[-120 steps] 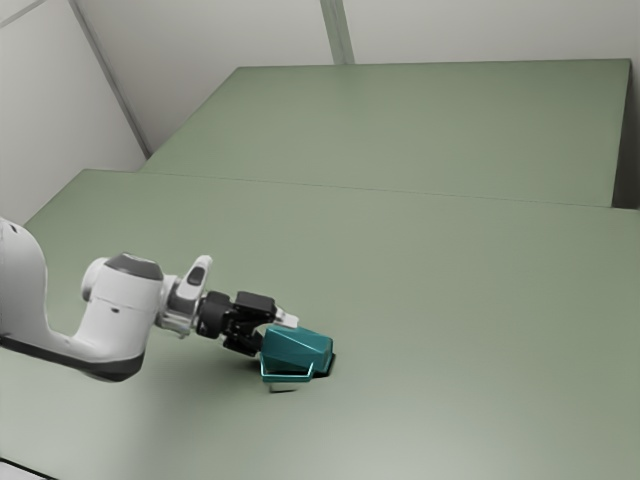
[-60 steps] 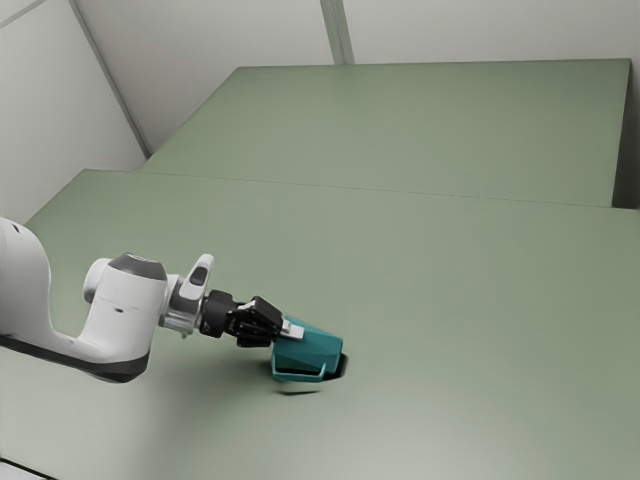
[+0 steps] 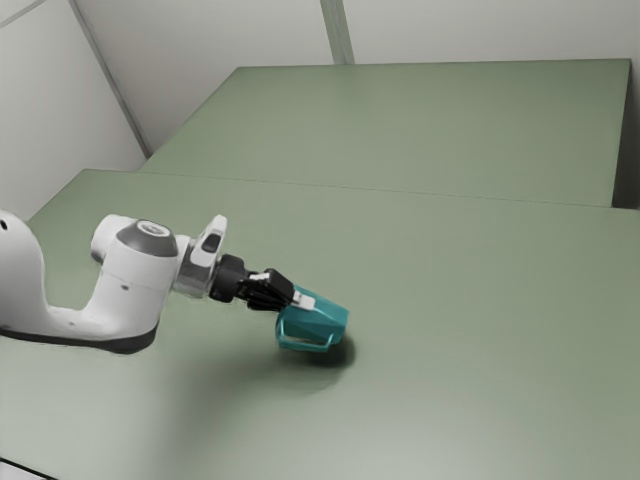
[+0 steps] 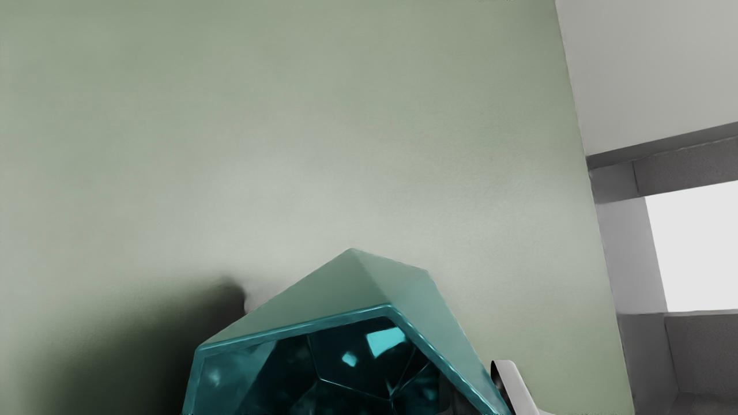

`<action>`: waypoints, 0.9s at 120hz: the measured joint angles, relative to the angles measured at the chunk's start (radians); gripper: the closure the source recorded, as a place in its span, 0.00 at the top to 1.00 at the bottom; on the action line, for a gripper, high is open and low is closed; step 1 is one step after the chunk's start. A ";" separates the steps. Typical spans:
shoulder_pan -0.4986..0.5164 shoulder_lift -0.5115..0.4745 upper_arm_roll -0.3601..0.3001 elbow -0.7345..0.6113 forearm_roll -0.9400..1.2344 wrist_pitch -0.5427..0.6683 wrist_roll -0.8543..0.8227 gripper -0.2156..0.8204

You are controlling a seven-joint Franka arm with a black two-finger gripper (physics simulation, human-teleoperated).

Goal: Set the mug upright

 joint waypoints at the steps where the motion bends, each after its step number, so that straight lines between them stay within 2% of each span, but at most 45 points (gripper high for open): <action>1: 0.001 -0.001 0.001 0.010 0.020 0.001 -0.005 0.05; 9: 0.008 -0.004 0.017 0.114 0.243 -0.008 -0.053 0.04; 24: 0.029 0.019 0.038 0.341 0.717 -0.106 -0.169 0.04; 46: 0.027 0.123 0.041 0.405 1.156 -0.186 -0.339 0.04; 66: 0.031 0.200 0.039 0.400 1.303 -0.178 -0.495 0.03; 108: 0.028 0.230 0.040 0.355 1.346 -0.076 -0.777 0.03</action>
